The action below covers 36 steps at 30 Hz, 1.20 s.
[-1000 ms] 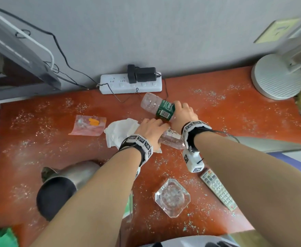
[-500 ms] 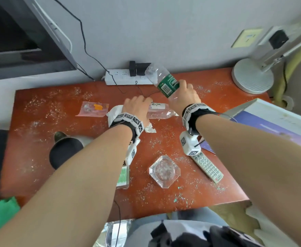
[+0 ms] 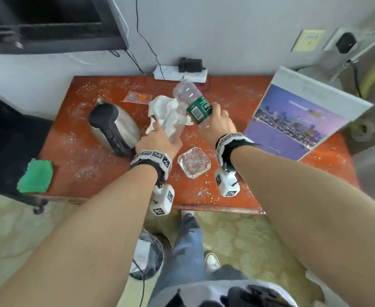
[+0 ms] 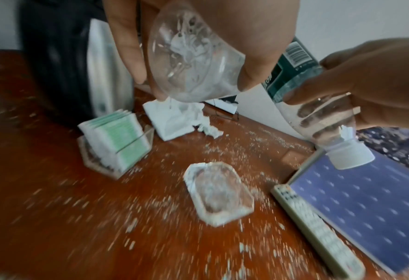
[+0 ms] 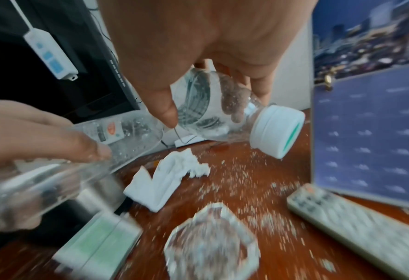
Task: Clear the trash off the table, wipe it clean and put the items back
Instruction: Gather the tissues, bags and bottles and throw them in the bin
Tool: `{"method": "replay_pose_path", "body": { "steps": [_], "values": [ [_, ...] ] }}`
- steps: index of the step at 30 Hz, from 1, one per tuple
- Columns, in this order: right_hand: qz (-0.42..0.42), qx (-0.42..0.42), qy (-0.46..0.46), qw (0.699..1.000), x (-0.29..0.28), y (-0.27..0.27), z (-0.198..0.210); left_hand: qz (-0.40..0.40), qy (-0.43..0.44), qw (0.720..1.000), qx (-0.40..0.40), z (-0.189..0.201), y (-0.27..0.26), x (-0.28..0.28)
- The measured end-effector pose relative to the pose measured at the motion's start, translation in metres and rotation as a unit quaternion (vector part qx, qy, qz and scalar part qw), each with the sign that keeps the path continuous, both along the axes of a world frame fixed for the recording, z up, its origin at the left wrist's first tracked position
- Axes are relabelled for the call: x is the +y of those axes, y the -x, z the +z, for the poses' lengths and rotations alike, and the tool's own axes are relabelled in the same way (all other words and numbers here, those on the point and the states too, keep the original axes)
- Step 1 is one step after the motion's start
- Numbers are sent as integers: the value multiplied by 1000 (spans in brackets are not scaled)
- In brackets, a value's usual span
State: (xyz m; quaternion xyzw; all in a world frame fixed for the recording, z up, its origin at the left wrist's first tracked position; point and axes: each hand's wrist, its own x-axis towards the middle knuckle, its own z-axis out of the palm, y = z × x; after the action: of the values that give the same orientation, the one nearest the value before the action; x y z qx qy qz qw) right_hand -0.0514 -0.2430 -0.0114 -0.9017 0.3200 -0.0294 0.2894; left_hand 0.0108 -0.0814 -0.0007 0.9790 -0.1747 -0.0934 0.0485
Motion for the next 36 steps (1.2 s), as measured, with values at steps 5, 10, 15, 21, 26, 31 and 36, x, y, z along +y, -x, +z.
{"method": "replay_pose_path", "body": {
  "steps": [5, 10, 15, 21, 26, 31, 36],
  "values": [
    [54, 39, -17, 998, 49, 44, -1, 39, -21, 999, 16, 4, 53, 52],
    [60, 51, -12, 997, 84, 71, 0, 51, -35, 998, 31, 12, 79, 100],
    [92, 60, -11, 994, 135, 93, -3, 42, -17, 996, 71, -1, 100, 163],
    [99, 104, -24, 989, 248, 118, -38, 55, 57, 980, 184, -63, 129, 279],
    [139, 183, -39, 973, 341, 144, -123, 136, 56, 948, 281, -155, 151, 391],
    [157, 285, -53, 944, 396, 167, -233, 201, 16, 914, 352, -259, 169, 462],
    [143, 355, -74, 921, 419, 178, -338, 241, 6, 886, 397, -358, 183, 480]
  ]
}}
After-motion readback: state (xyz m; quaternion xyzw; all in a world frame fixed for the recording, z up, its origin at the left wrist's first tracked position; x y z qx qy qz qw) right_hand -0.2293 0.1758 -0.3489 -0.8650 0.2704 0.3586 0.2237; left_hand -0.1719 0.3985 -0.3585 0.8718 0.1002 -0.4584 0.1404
